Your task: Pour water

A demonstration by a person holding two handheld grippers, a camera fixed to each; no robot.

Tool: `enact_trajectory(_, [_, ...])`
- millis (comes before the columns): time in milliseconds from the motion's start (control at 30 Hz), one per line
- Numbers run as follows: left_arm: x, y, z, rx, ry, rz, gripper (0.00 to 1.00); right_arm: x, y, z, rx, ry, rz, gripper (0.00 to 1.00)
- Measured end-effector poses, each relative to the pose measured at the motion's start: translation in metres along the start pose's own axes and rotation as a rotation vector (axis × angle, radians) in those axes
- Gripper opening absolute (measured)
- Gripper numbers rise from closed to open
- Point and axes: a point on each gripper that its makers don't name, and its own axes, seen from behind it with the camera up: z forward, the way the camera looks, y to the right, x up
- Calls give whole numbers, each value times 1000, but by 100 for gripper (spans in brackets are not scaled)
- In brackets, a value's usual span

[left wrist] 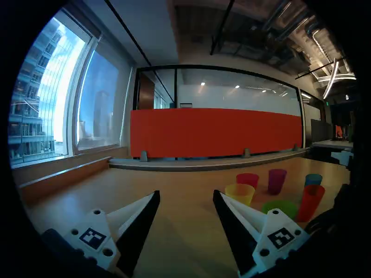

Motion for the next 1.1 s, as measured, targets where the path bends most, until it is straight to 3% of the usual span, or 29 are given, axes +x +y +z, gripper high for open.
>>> enact_trajectory(1100, [1,0,0,0,0,0,84,-9,0,1,-5,-18,-30,100])
